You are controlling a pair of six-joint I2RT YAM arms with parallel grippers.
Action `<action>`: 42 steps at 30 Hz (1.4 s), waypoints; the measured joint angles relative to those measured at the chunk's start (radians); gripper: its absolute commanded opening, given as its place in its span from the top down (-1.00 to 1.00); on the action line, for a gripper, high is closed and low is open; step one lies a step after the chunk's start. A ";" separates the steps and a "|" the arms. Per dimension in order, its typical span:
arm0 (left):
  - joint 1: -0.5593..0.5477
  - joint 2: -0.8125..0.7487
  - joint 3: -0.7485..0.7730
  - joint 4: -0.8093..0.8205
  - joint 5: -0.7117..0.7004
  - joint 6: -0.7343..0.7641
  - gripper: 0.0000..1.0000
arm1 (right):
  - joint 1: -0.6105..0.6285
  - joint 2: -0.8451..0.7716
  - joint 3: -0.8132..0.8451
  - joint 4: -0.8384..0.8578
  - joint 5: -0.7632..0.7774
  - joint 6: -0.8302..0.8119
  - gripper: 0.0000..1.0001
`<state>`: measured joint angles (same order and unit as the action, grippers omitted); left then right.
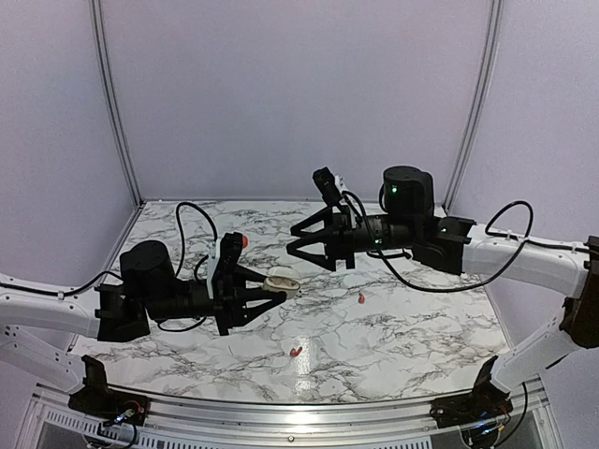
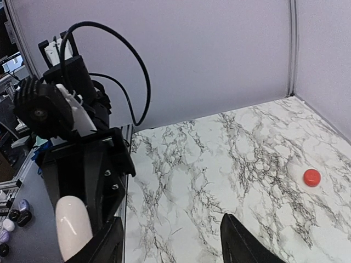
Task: Insert the wireless bluetooth earbuds into the charging case
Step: Open the charging case at the center of the board, then pass from the left arm to the right
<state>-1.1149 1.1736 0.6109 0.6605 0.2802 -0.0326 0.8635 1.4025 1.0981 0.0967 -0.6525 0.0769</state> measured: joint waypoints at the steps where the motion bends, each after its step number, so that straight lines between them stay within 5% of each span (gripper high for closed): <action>1: -0.001 0.000 0.000 0.000 0.010 0.002 1.00 | -0.007 0.000 0.000 0.002 0.009 0.003 -0.20; 9: -0.004 -0.020 -0.019 0.002 0.020 0.016 1.00 | -0.029 -0.003 -0.001 0.005 0.022 0.006 -0.20; 15: -0.003 -0.030 -0.045 0.001 -0.014 0.016 1.00 | -0.047 -0.053 -0.016 0.019 -0.075 -0.003 -0.57; 22: -0.001 -0.030 -0.045 0.001 -0.019 0.010 1.00 | 0.043 -0.062 -0.016 -0.010 -0.131 -0.069 -0.56; 33: 0.001 -0.030 -0.042 0.001 -0.019 -0.006 1.00 | 0.084 -0.015 0.000 -0.093 -0.100 -0.140 -0.14; 42: 0.001 -0.030 -0.041 0.001 -0.009 -0.007 1.00 | 0.087 -0.007 0.003 -0.124 -0.063 -0.159 0.42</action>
<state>-1.1137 1.1439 0.5697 0.6617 0.2714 -0.0399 0.9504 1.3952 1.1015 -0.0273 -0.7151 -0.0826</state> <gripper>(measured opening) 0.246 0.342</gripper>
